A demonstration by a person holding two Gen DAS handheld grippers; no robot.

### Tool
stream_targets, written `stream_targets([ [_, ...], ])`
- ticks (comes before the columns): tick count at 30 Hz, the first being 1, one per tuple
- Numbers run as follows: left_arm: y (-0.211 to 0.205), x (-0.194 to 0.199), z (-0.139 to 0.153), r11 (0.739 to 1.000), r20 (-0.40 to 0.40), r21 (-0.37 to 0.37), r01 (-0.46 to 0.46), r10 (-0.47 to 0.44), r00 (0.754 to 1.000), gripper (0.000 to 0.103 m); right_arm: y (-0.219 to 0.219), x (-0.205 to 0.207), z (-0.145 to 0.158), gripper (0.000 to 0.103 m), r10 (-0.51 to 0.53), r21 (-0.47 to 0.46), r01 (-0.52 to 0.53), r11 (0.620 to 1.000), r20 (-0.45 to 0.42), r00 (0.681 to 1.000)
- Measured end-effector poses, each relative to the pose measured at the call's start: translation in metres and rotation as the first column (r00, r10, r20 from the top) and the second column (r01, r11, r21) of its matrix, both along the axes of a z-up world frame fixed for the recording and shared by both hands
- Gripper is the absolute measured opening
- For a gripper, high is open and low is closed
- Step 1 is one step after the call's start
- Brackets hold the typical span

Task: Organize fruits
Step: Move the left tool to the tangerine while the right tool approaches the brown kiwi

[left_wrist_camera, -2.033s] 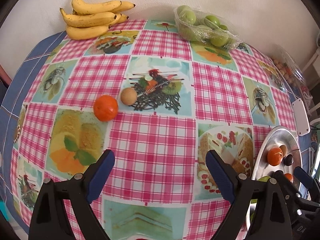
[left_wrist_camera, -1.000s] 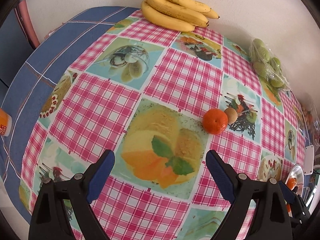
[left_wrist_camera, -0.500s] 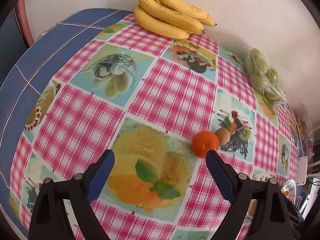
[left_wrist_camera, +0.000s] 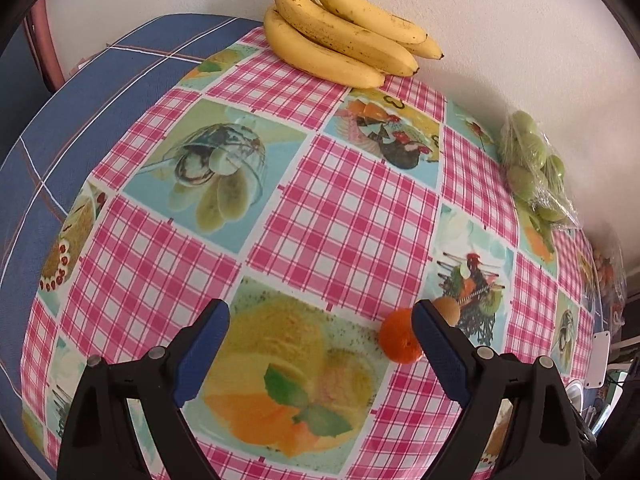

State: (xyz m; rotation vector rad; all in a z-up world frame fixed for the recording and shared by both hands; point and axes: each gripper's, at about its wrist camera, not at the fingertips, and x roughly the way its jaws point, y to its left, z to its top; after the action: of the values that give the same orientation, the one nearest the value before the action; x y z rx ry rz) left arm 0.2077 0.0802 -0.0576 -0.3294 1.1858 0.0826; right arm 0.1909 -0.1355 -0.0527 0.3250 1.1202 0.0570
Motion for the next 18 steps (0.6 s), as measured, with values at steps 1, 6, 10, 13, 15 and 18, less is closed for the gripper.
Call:
stream_targets([
  [1, 0.001, 0.002, 0.001, 1.000, 0.003, 0.001, -0.003, 0.003, 1.000, 0.093, 0.002, 0.002, 0.001, 0.095, 0.004, 0.001, -0.004, 1.000, 0.002, 1.000],
  [6, 0.007, 0.011, -0.002, 1.000, -0.007, -0.014, -0.014, 0.014, 1.000, 0.093, 0.018, 0.017, 0.000, 0.079, 0.033, -0.018, -0.033, 0.999, 0.003, 0.999],
  [10, 0.011, 0.016, -0.007, 0.999, -0.015, -0.034, -0.022, 0.022, 1.000, 0.093, 0.033, 0.027, -0.002, 0.067, 0.065, -0.024, -0.065, 0.998, 0.008, 0.998],
  [13, 0.012, 0.017, -0.010, 0.999, -0.019, -0.045, -0.023, 0.022, 1.000, 0.093, 0.042, 0.032, -0.007, 0.052, 0.082, -0.027, -0.082, 0.996, 0.000, 0.997],
  [15, 0.012, 0.017, -0.012, 0.999, -0.023, -0.048, -0.024, 0.023, 0.999, 0.093, 0.045, 0.035, -0.011, 0.045, 0.080, -0.023, -0.080, 0.997, -0.005, 0.997],
  [18, 0.013, 0.017, -0.014, 0.998, -0.032, -0.053, -0.025, 0.023, 0.999, 0.093, 0.050, 0.037, -0.015, 0.042, 0.090, -0.015, -0.090, 0.996, -0.008, 0.996],
])
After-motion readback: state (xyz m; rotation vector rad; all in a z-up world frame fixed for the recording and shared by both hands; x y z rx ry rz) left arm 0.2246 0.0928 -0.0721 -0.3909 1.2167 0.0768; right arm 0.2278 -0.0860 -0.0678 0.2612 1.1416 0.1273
